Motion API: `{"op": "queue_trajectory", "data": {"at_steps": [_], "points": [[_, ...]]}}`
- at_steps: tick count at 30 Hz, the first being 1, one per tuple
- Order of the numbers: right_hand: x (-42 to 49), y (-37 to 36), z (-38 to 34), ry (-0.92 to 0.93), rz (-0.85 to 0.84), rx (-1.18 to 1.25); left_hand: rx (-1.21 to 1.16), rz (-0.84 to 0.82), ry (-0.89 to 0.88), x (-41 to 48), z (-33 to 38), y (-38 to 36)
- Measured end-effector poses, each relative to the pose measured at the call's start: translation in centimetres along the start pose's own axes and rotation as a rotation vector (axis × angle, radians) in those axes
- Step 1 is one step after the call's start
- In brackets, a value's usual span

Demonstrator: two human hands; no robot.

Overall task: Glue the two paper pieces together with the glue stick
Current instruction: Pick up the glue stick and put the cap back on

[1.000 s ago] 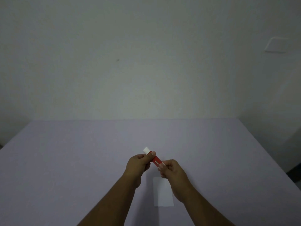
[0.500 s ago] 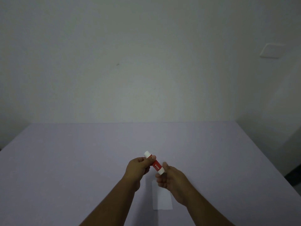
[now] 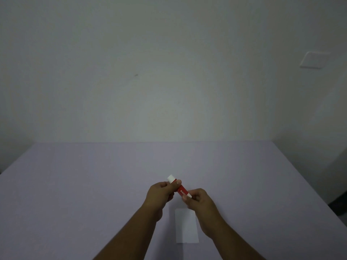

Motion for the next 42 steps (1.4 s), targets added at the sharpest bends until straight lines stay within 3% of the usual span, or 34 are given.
{"op": "queue_trajectory", "data": {"at_steps": [2,6,12,22,29,35,39,42], "points": [[0.1,-0.2,0.3,-0.01,-0.03,0.016,-0.002,-0.007,0.0,0.0,-0.1,-0.1],[-0.1,-0.8,1.6,-0.198,-0.08,0.23,0.002,0.015,0.013,0.1,-0.3,0.2],[0.5,0.2,1.1,-0.007,-0.018,-0.019,0.017,0.018,0.039,0.0,-0.3,0.0],[1.1,0.6,0.9,0.09,0.104,-0.213,0.045,0.134,0.136,-0.5,-0.7,0.3],[0.9,0.5,1.5,0.058,0.096,-0.183,0.086,0.162,0.113,-0.5,-0.8,0.4],[1.2,1.6,2.9,-0.026,0.152,-0.05,0.065,0.027,0.16,0.5,-1.4,0.4],[1.8,2.3,4.1,-0.067,0.174,0.0,-0.061,0.234,0.117,2.9,-1.0,4.4],[2.3,2.5,5.3,-0.093,0.167,0.011,0.135,0.325,0.049,4.9,-1.2,6.4]]}}
Point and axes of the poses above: each hand's wrist, its own x-axis towards the middle knuckle, its own y-axis out of the back of the hand, z = x × y, the point moved 9 cm from there along x, towards the middle knuckle, and after that the axes turned 6 degrees about y, right-handed, at the moved point
